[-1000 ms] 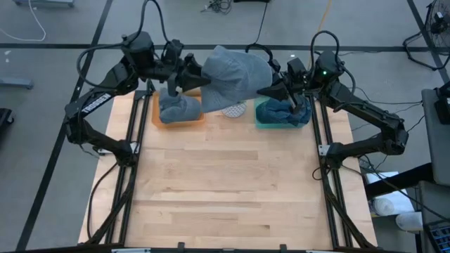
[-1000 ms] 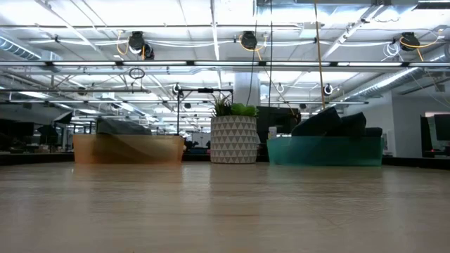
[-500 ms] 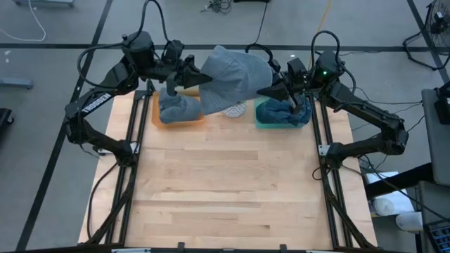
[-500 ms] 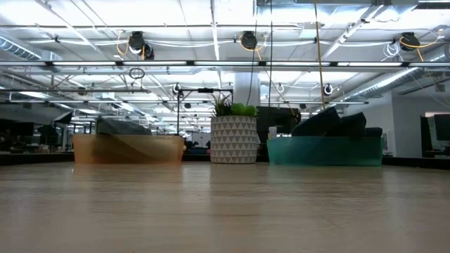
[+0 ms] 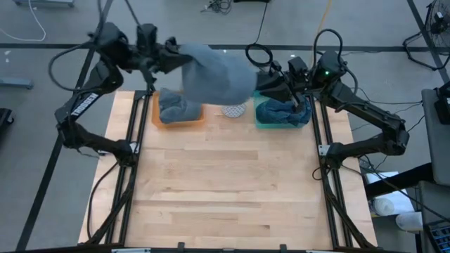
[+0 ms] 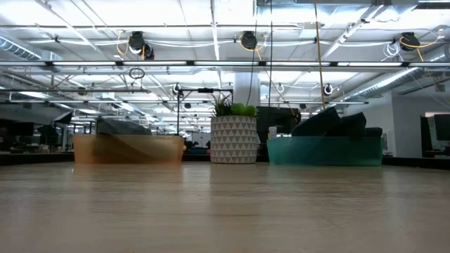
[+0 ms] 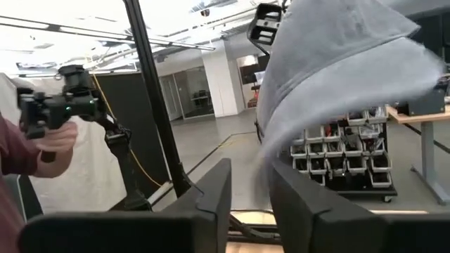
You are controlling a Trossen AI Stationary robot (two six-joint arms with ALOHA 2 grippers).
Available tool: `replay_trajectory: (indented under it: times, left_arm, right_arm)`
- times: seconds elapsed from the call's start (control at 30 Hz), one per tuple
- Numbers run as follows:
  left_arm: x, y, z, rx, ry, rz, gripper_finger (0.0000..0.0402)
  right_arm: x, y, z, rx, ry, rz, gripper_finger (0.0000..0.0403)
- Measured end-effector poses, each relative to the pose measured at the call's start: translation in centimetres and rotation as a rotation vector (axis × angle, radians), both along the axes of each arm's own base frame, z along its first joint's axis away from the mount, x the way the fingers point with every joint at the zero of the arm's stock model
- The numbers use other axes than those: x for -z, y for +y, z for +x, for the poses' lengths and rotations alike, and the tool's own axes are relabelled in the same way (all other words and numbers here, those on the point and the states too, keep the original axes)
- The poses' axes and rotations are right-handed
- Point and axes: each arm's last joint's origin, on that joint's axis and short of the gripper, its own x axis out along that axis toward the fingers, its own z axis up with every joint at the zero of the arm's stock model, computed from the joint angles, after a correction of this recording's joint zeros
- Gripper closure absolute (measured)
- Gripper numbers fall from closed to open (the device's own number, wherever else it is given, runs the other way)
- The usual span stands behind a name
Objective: Pick & Place hat
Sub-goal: Put the gray cap into the orange bin
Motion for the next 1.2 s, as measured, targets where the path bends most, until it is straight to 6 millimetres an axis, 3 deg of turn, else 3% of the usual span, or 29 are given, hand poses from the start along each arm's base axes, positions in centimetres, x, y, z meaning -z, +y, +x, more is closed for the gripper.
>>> replay_trajectory:
  times: [0.2,0.4,0.8,1.2]
  left_arm:
    - [-0.9,0.5,-2.7,-0.034,-0.022,0.014,0.0383]
    - [-1.0,1.7,-4.3,-0.044,-0.005,0.048,0.0383]
    - [0.0,3.4,-6.5,-0.221,0.075,0.221,0.0383]
    - [2.0,4.0,-7.7,-0.296,0.233,0.38,0.0383]
  right_arm:
    - [-0.3,0.2,-0.4,0.002,-0.011,-0.012,0.0298]
    - [-0.6,0.5,-0.9,0.014,-0.041,-0.064,0.0296]
    - [-0.8,-0.2,-1.1,0.314,-0.063,-0.018,0.0304]
    - [-0.2,-0.3,-0.8,0.426,-0.031,-0.106,0.0301]
